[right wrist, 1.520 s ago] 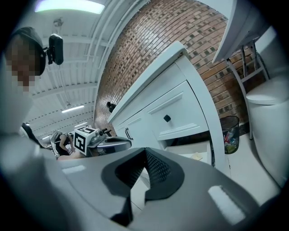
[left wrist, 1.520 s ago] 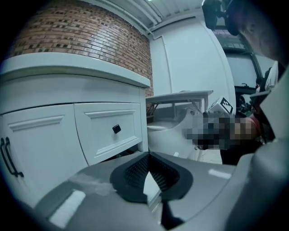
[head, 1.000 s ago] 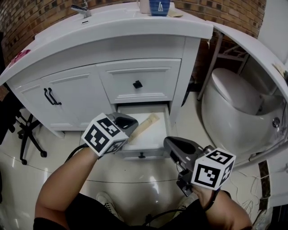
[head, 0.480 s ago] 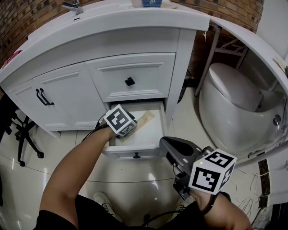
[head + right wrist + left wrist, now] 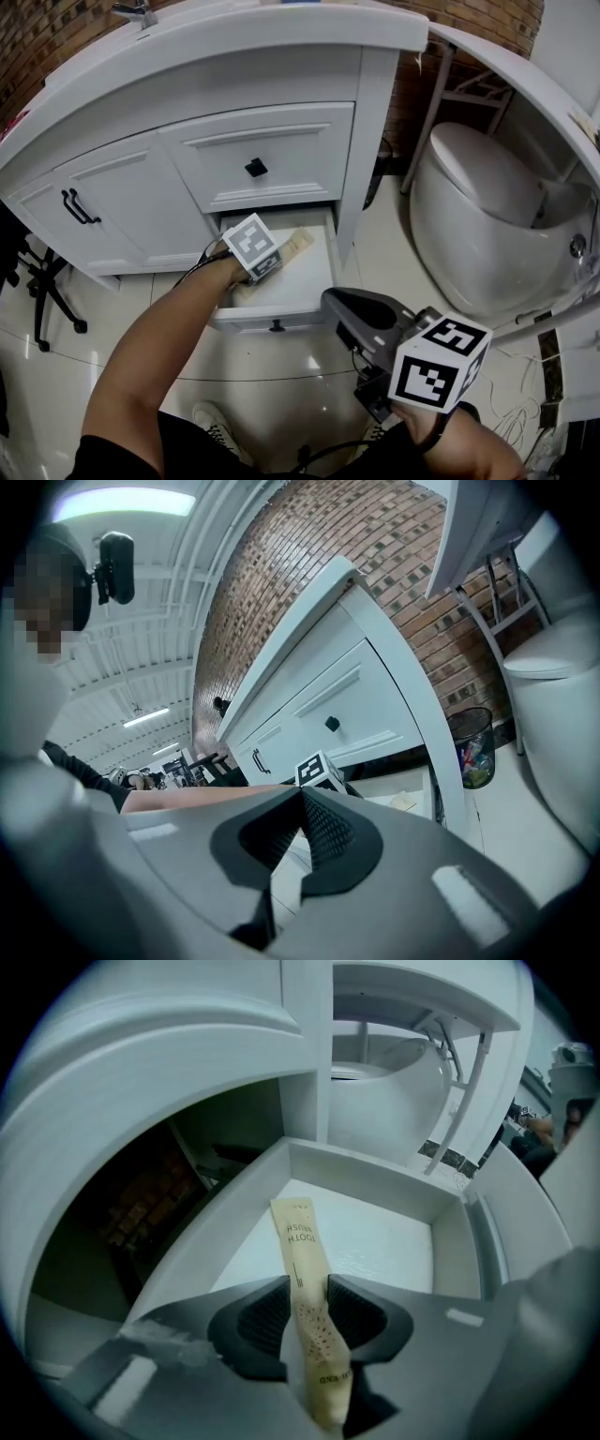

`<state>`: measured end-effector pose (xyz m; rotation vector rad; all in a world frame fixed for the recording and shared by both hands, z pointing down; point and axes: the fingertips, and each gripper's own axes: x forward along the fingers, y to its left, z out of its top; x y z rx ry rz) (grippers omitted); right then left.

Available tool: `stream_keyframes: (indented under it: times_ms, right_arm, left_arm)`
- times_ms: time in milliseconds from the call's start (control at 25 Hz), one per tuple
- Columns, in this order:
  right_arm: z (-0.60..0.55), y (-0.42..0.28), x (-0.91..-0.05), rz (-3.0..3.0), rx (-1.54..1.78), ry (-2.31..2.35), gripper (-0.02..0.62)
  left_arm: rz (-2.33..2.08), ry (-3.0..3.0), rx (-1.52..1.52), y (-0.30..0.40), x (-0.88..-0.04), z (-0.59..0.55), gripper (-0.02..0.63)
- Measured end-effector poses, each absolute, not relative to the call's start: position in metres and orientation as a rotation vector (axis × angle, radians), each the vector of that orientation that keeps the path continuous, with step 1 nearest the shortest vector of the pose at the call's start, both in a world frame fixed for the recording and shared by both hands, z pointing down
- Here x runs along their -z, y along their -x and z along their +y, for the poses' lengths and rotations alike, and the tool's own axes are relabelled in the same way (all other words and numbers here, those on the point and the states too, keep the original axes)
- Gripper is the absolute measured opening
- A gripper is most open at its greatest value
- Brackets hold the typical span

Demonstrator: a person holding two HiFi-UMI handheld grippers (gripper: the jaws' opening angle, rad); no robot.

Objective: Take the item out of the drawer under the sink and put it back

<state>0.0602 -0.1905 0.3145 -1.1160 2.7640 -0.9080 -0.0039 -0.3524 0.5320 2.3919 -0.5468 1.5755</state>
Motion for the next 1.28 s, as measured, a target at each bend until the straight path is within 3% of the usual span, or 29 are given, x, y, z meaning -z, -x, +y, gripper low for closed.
stream_keyframes:
  times_ms: [680,1000,1280]
  right_arm:
    - [-0.192,-0.065,-0.311,2.744,0.920,1.112,0.005]
    - [-0.191,-0.069,-0.309,2.742,0.898,1.137,0.005]
    - [-0.189,-0.071,-0.310,2.753,0.879,1.150,0.006]
  left_arm:
    - [-0.518,-2.319,-1.521,-0.002,-0.534,-0.350,0.039]
    - [-0.544,-2.353,-1.518,-0.003,-0.521,-0.345,0.031]
    - [-0.623,-2.487,-1.329,0.001,-0.464,-0.340,0.031]
